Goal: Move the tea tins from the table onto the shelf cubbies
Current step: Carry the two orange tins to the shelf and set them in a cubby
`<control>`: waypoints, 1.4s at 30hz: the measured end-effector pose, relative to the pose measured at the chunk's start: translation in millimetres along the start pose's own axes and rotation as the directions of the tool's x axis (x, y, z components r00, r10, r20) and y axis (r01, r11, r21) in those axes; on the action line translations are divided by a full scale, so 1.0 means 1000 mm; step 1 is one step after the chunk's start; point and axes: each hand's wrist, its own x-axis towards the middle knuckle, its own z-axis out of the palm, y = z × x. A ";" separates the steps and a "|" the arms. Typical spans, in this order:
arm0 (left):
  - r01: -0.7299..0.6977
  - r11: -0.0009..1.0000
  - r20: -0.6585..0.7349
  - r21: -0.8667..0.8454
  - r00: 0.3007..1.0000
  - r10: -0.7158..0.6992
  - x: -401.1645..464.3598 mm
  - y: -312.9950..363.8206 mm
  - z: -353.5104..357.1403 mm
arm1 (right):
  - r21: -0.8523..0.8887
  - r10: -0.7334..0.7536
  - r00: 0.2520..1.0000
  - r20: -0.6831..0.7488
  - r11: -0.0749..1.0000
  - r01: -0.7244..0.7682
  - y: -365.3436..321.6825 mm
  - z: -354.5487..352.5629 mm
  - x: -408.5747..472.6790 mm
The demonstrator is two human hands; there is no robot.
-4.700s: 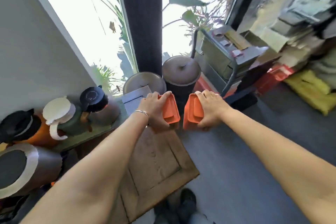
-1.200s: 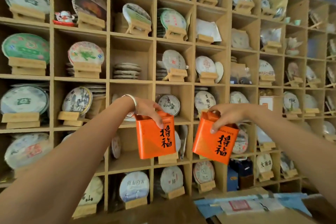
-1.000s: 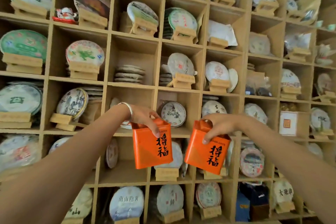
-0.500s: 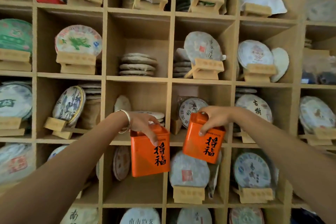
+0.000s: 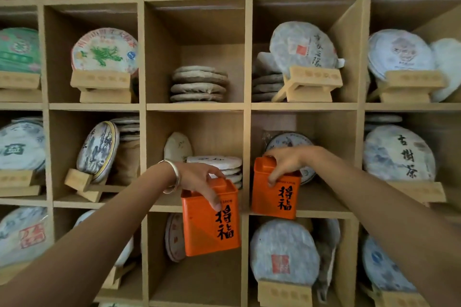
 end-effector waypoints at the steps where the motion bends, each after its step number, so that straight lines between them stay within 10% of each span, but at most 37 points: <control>1: 0.002 1.000 0.002 0.002 1.000 -0.002 0.003 0.000 -0.001 | -0.009 -0.008 1.000 0.009 1.000 0.008 -0.001 0.002 0.006; 21: -0.022 0.998 -0.021 -0.065 1.000 0.021 0.045 0.007 0.000 | 0.040 -0.090 0.995 0.043 0.995 0.089 0.022 0.002 0.049; 42: -0.086 0.996 -0.033 -0.013 0.996 0.085 0.028 0.032 -0.004 | 0.005 -0.182 0.895 -0.407 0.979 0.202 0.049 0.017 0.007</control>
